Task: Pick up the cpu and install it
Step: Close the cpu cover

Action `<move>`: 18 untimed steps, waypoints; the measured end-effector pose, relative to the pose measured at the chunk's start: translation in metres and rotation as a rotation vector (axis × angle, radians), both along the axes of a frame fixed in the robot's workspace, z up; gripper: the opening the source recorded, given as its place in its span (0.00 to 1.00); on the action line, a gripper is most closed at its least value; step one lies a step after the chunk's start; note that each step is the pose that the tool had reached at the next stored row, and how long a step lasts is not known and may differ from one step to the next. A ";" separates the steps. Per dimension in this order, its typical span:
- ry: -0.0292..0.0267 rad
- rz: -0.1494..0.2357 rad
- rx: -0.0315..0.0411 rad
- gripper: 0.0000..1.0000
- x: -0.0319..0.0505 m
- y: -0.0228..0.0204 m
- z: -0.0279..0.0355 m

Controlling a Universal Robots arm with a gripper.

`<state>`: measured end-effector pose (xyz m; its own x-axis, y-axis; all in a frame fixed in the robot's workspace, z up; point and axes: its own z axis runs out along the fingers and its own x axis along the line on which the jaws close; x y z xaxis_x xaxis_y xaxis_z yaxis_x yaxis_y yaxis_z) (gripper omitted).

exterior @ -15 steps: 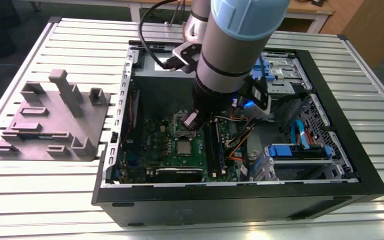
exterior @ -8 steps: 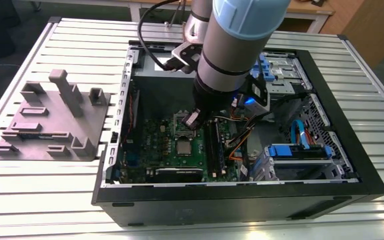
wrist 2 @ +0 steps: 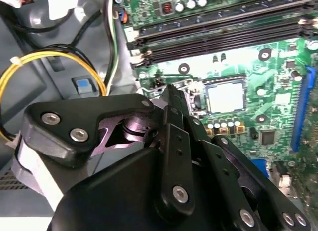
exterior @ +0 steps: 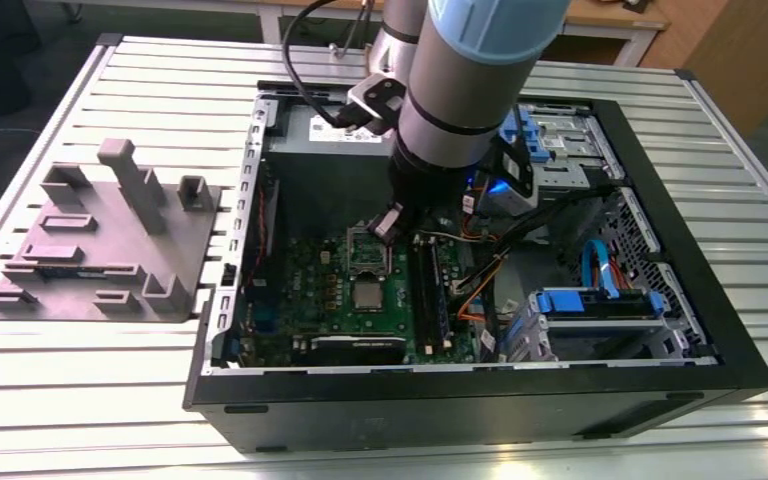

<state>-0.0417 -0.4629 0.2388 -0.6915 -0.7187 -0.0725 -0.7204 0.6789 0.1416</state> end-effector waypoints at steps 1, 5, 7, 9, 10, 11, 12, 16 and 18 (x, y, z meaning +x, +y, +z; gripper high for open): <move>0.0007 0.002 0.0040 0.10 0.0006 0.0004 -0.0002; 0.0022 0.007 0.0285 0.10 0.0054 0.0018 -0.0016; 0.0024 0.009 0.0447 0.10 0.0081 0.0024 -0.0023; 0.0023 0.011 0.0526 0.10 0.0094 0.0032 -0.0043; 0.0025 0.015 0.0525 0.10 0.0095 0.0037 -0.0054; 0.0027 0.020 0.0525 0.10 0.0095 0.0041 -0.0063; 0.0029 0.028 0.0536 0.10 0.0094 0.0043 -0.0073; 0.0034 0.046 0.0557 0.10 0.0096 0.0059 -0.0106; 0.0033 0.046 0.0562 0.10 0.0096 0.0088 -0.0125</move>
<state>-0.0320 -0.4541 0.2264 -0.6579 -0.7448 -0.1113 -0.7503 0.6358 0.1810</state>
